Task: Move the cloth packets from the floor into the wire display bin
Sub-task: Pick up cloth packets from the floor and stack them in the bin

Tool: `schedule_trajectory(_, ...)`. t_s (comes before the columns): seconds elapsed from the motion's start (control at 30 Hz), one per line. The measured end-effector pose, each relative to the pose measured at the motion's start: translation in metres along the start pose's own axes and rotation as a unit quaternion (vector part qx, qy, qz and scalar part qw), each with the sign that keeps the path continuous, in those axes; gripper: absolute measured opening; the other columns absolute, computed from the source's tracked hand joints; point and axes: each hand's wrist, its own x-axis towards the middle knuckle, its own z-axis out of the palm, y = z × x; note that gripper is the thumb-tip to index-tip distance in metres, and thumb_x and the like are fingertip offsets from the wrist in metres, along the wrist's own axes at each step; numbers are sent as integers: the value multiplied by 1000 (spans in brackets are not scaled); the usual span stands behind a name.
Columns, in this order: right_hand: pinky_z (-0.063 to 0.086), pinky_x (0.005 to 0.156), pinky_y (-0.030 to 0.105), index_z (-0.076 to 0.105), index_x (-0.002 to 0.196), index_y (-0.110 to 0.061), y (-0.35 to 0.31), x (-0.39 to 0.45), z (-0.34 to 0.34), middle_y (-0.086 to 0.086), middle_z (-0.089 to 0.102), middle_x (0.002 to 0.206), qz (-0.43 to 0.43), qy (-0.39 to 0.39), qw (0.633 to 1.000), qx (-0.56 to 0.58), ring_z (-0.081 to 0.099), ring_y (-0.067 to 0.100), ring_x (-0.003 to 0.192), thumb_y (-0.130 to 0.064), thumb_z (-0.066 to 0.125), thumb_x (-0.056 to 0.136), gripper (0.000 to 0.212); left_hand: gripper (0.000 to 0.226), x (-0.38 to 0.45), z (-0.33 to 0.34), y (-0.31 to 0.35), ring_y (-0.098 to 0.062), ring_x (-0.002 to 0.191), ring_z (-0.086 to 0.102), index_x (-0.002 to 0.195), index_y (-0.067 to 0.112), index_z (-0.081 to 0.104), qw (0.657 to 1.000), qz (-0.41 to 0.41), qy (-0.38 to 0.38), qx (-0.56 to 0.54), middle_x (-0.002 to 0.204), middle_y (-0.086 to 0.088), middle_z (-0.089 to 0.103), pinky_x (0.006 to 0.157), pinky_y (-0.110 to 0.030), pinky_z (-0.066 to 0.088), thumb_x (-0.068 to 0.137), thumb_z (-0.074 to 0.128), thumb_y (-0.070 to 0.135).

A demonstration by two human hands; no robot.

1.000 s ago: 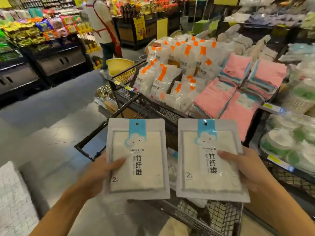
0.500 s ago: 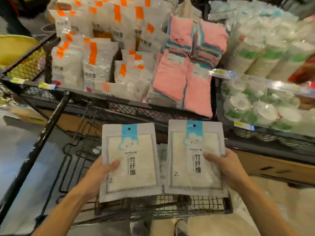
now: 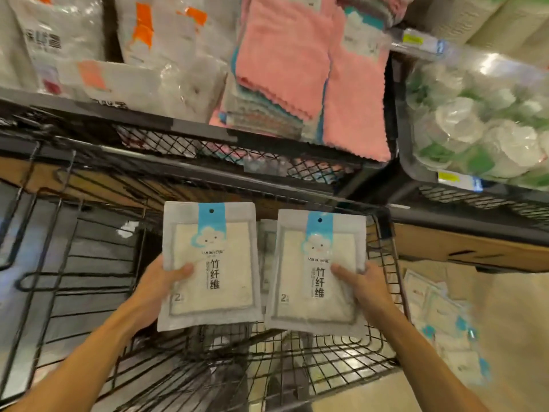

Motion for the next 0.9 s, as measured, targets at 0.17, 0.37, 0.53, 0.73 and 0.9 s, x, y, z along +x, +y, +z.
schedule_trajectory(0.17,63,81,56,60,125,1,42,67,19,16,78,109,34,-16,999,-24,78,33,92,-9,75,88,41,35,64,-1,-40,-31,102,75,125,16,62,999,-14,5,39,113,-8,77,87,-56,59,92,68,9)
schedule_trajectory(0.37,64,79,54,63,121,-1,94,130,39,14,79,106,50,1,999,-20,79,33,92,-9,77,87,38,40,124,-5,-77,-34,104,73,124,14,64,999,-30,-3,36,113,-9,77,86,-52,60,86,76,11)
schedule_trajectory(0.53,66,75,49,64,121,-1,116,162,53,15,79,106,54,1,997,-51,79,29,89,-12,77,88,37,43,156,-6,-96,-36,107,72,128,8,63,998,-32,-38,41,118,-15,74,86,-50,61,86,71,13)
schedule_trajectory(0.73,64,69,36,47,106,-20,131,167,68,2,66,107,-11,112,983,-145,72,20,87,-18,74,94,29,48,179,11,-112,-31,103,72,124,12,64,982,-2,65,175,112,-9,75,91,-53,58,81,79,25)
schedule_trajectory(0.9,65,73,46,34,118,-22,142,169,79,4,64,115,-66,154,961,-222,72,23,92,-26,70,96,42,70,173,31,-126,-40,136,47,151,0,29,927,36,174,332,147,-22,47,111,-49,40,96,67,20)
